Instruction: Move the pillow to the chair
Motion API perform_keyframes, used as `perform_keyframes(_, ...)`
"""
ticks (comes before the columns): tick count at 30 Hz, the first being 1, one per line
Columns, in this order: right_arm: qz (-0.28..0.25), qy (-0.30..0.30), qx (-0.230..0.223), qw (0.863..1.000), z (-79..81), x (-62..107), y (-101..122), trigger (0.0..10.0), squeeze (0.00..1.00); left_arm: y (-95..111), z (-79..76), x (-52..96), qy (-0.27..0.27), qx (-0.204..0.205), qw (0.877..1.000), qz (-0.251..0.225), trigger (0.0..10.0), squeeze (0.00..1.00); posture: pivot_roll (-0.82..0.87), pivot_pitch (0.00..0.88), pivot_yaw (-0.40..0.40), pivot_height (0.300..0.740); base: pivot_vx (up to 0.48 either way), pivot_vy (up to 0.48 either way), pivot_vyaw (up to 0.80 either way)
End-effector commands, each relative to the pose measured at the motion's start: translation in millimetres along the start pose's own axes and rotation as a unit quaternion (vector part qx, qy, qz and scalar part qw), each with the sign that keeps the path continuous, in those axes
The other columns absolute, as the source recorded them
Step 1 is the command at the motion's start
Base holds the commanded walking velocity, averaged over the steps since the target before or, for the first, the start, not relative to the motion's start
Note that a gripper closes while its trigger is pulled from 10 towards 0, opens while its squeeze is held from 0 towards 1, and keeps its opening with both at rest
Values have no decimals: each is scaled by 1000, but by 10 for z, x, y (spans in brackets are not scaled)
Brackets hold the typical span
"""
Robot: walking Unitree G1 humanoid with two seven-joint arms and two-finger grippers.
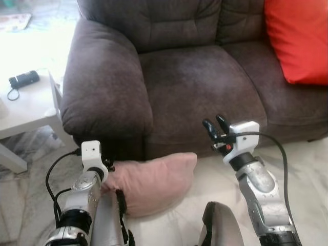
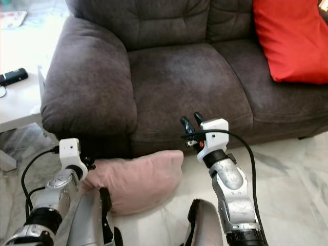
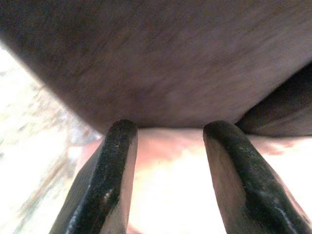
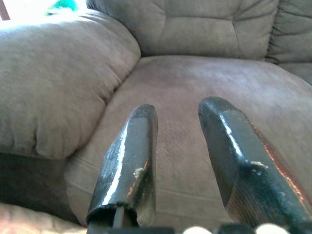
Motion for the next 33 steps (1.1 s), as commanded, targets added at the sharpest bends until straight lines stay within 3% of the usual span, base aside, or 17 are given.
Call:
perform_keyframes(1, -1, 6, -1, 1000, 15, 23, 35, 10000, 0, -60, 120, 8, 31, 1, 999, 15, 10000, 1000, -14, 219, -68, 522, 0, 0, 0)
perform_keyframes(3, 1, 10, -1, 1000, 23, 28, 36, 10000, 0, -53, 256, 54, 77, 17, 997, 14, 10000, 1000, -12, 219, -72, 522, 0, 0, 0)
perform_keyframes(7, 2, 12, -3, 1000, 26, 12, 40, 10000, 0, -103, 328, 121, 109, 33, 993, 21, 10000, 1000, 4, 220, -79, 522, 0, 0, 0)
perform_keyframes(10, 3, 16, -4, 1000, 45, 1, 42, 10000, 0, -158, 324, 129, 107, 32, 993, 29, 10000, 1000, 5, 219, -81, 522, 0, 0, 0)
perform_keyframes(13, 1, 23, -5, 1000, 86, -13, 63, 10000, 0, -227, 309, 135, 98, 60, 993, 29, 10000, 1000, 1, 220, -82, 522, 0, 0, 0)
perform_keyframes(17, -1, 19, -4, 1000, 56, -6, 89, 10000, 0, -323, 366, 150, 106, 47, 992, 50, 10000, 1000, -13, 223, -81, 522, 0, 0, 0)
perform_keyframes(28, -3, 22, -4, 1000, 46, 1, 118, 10000, 0, -339, 399, 137, 111, 53, 991, 48, 10000, 1000, -19, 232, -92, 522, 0, 0, 0)
perform_keyframes(29, -6, 23, -4, 1000, 52, 0, 142, 10000, 0, -341, 398, 133, 111, 61, 991, 45, 10000, 945, -24, 234, -96, 522, 0, 0, 0)
perform_keyframes(30, -8, 24, -4, 1000, 49, -1, 153, 10000, 0, -340, 402, 131, 112, 65, 991, 44, 10000, 0, -25, 235, -98, 522, 0, 0, 0)
perform_keyframes(33, -12, 25, -3, 1000, 32, 6, 183, 10000, 0, -331, 404, 125, 112, 72, 990, 41, 10000, 0, -31, 242, -104, 522, 0, 0, 0)
Point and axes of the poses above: a point about 5 cm out from each wrist's last joint towards the gripper, its own x axis pointing back from the gripper into the wrist, its own y axis along the axis of the wrist's last joint, z = x × y, the point moved 5 cm from there along -x, pointing out of the wrist towards the gripper, and after that the axes turned 10 degrees about x, right-handed, at the moved point
